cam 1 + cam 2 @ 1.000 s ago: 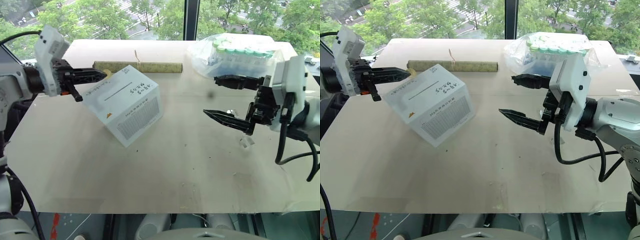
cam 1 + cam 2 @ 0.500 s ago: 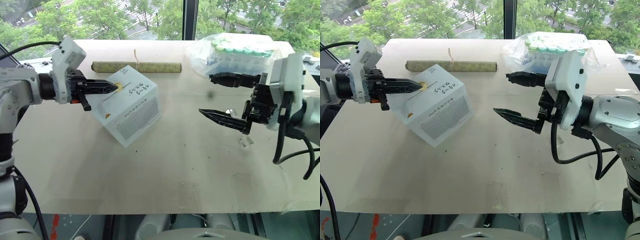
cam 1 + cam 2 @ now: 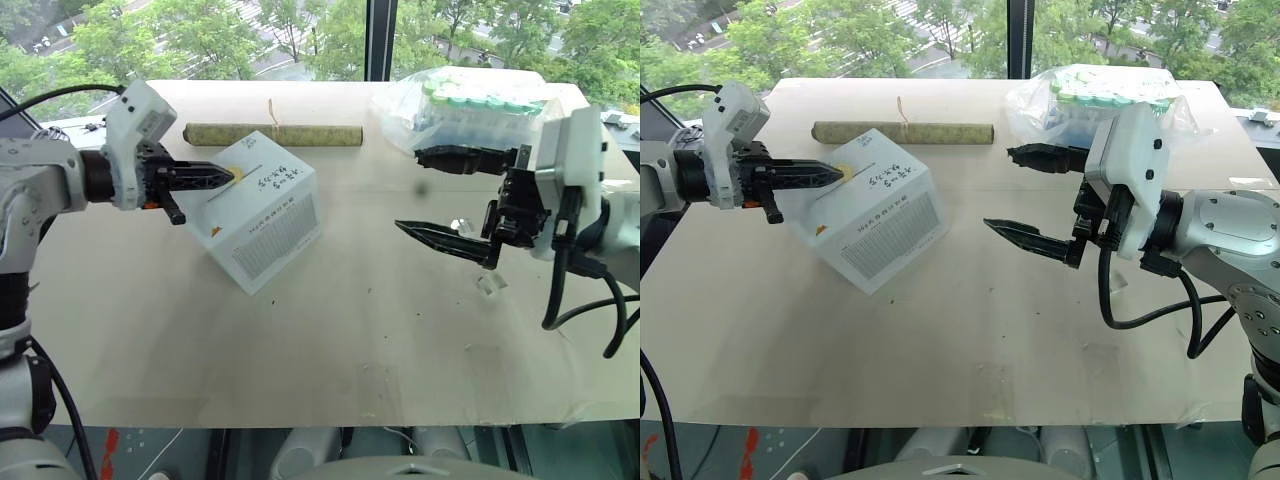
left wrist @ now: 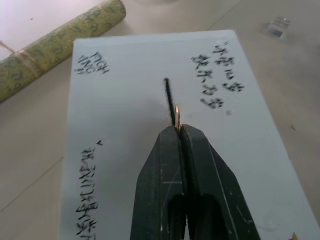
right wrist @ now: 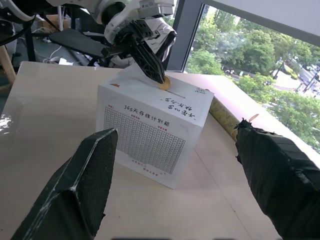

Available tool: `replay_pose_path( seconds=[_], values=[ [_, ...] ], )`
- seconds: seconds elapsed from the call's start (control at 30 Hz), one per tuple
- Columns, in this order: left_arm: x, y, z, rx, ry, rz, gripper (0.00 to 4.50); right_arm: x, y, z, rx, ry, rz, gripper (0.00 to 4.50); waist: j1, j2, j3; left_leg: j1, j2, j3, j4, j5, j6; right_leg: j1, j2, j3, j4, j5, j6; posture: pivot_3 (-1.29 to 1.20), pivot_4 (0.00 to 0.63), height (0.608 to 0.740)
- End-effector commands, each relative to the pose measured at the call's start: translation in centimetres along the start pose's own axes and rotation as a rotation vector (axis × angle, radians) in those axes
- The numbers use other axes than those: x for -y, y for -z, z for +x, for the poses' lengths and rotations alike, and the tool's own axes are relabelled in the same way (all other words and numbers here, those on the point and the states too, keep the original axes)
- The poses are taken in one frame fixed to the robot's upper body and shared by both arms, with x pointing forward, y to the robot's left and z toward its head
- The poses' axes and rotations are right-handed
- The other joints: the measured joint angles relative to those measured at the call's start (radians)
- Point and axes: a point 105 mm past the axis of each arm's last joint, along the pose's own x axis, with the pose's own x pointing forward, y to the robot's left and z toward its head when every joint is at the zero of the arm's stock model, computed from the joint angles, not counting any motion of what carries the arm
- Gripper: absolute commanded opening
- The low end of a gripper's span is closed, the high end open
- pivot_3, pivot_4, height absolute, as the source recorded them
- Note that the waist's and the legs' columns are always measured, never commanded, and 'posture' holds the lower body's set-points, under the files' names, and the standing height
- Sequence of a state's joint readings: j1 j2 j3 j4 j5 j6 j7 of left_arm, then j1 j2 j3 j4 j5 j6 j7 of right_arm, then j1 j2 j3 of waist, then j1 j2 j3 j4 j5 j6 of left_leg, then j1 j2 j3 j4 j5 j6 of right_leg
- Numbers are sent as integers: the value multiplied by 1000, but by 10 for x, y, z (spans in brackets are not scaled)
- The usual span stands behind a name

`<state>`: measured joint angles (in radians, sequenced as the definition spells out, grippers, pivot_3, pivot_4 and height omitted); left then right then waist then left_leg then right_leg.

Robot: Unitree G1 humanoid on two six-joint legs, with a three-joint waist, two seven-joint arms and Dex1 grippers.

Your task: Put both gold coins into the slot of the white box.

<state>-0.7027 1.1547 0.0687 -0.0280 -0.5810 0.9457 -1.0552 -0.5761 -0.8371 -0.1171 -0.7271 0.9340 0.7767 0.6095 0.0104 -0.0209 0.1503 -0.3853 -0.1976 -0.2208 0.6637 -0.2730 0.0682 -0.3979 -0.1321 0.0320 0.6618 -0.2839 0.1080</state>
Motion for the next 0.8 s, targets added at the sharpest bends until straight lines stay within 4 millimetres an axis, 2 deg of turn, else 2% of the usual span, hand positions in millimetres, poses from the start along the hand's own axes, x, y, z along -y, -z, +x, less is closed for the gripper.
replay_pose_path(
  seconds=[0.03,0.23,0.33,0.37,0.4,0.43,0.5,0.57,0.63,0.73,0.8],
  values=[
    [-3,-4,-7,-3,-37,28,0,0,-10,0,34,-2,-47,4037,0,0,0,0,0,0,0,0,0,0,0,0,0,0,0,0,150,740],
    [0,-7,-6,10,-20,38,0,0,-9,-1,30,-1,-48,4037,0,0,0,0,0,0,0,0,0,0,0,0,0,0,0,0,150,740],
    [0,-23,-8,99,-29,39,756,1,-9,-2,27,2,-44,4120,1,0,0,0,0,0,0,0,0,0,0,0,0,0,0,0,150,740],
    [-1,-30,-9,142,-39,39,1183,1,-8,-2,24,3,-41,4120,1,0,0,0,0,0,0,0,0,0,0,0,0,0,0,0,150,740],
    [-1,-37,-9,181,-39,37,1244,1,-8,-2,22,4,-40,4120,3,0,0,0,0,0,0,0,0,0,0,0,0,0,0,0,150,740],
    [4,-47,-11,239,2,35,2032,2,-7,-3,19,9,-37,4120,3,-1,0,-2,0,-1,2,0,0,0,0,-2,0,0,0,0,150,740],
    [23,-65,-16,345,126,10,2663,7,-5,-4,6,26,-24,4120,2,-1,0,-2,0,-1,2,0,0,0,0,-2,0,0,0,0,150,740],
    [50,-79,-21,416,291,-34,2663,16,1,-6,-25,72,-2,4120,2,-2,0,-4,0,-2,3,0,0,0,0,-4,0,0,0,0,150,740],
    [70,-82,-21,431,393,-57,2663,26,5,-9,-28,120,36,4120,-2,-2,0,-6,-1,-3,5,0,0,-2,-1,-5,0,0,0,0,150,740],
    [105,-70,-3,427,450,-23,2663,-2,39,-32,-112,182,129,4120,8,-3,-2,-6,-1,-6,5,0,0,-2,-3,-6,0,0,0,0,150,740],
    [118,-65,6,451,434,-16,2663,-9,49,-40,-124,227,164,4120,4,-2,-2,-6,-1,-7,5,0,0,0,-4,-7,1,0,0,0,150,740]
  ],
)
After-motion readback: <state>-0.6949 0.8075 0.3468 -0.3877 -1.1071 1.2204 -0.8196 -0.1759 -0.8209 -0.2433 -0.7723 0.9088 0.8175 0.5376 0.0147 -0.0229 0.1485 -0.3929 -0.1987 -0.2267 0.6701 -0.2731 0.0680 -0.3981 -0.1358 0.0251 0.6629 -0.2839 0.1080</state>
